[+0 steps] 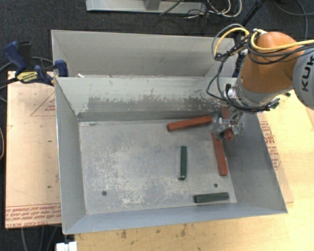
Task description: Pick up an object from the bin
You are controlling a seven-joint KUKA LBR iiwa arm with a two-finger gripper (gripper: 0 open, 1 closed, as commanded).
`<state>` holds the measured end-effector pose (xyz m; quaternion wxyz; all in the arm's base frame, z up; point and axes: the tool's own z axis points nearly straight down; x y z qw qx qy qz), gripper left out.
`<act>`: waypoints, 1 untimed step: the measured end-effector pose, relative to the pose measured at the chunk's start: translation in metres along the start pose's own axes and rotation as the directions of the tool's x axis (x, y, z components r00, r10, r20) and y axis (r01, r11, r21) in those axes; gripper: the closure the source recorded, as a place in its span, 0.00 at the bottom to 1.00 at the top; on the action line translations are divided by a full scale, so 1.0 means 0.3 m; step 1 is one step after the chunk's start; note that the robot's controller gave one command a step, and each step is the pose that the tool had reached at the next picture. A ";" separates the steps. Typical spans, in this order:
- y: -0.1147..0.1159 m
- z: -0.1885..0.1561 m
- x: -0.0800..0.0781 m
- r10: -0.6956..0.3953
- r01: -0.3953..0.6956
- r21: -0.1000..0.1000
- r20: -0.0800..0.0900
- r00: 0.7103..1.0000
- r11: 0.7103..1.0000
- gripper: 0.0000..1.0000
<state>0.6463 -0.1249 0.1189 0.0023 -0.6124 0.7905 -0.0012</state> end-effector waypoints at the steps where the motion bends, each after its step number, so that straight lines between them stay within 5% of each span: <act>1: 0.064 -0.368 -0.085 -0.013 0.013 0.005 0.002 1.000 1.000 1.00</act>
Offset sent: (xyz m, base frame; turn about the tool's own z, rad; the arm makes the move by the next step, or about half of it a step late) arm -0.0145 0.0277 0.1052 -0.0126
